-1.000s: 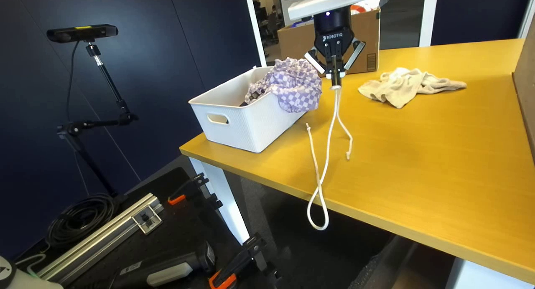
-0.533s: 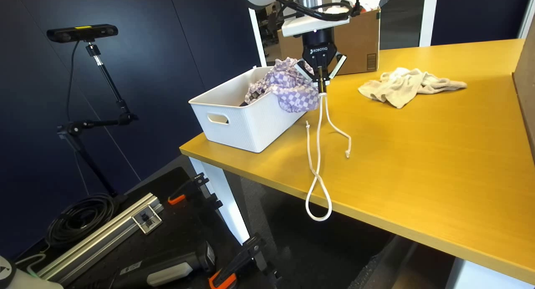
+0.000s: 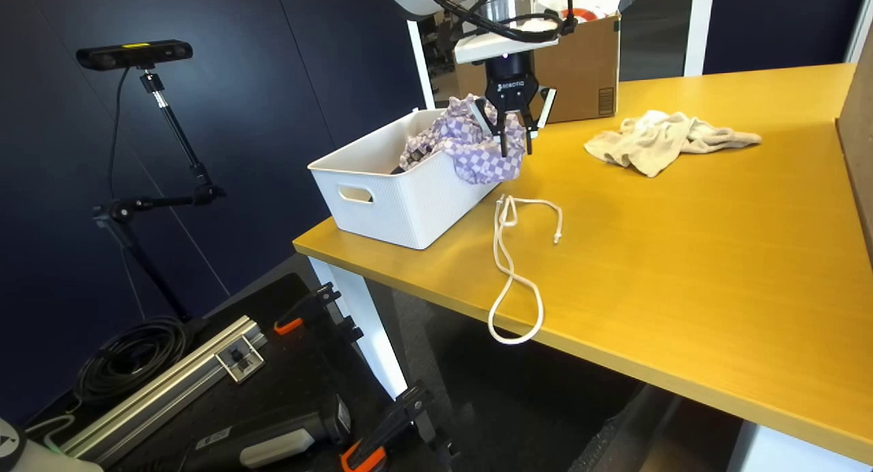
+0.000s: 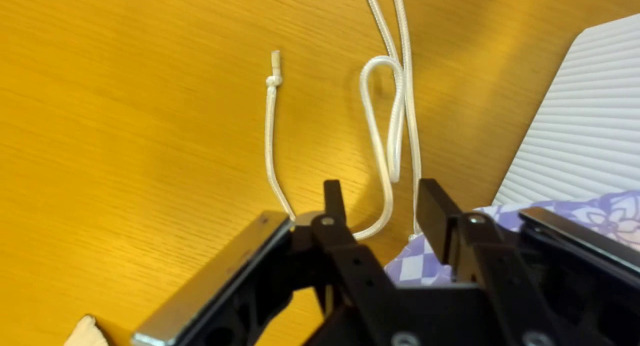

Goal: Put the rope inside basket

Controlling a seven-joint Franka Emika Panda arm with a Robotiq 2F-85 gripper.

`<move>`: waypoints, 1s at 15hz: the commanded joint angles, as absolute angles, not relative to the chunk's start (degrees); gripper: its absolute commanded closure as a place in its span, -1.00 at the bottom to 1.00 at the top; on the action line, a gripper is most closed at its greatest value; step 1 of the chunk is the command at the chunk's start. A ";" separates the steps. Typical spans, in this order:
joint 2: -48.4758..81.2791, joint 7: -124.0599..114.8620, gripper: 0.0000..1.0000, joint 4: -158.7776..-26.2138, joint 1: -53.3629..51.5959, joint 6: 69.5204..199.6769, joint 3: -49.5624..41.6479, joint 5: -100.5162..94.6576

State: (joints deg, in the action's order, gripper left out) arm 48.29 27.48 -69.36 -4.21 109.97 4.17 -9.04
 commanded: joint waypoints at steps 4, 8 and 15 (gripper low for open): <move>44.90 29.51 -0.94 -69.58 -1.57 103.58 4.65 -8.85; 45.00 29.39 -0.99 -70.33 -1.02 104.50 4.38 -9.34; 40.81 34.66 -1.00 -77.39 1.37 106.89 5.68 -8.28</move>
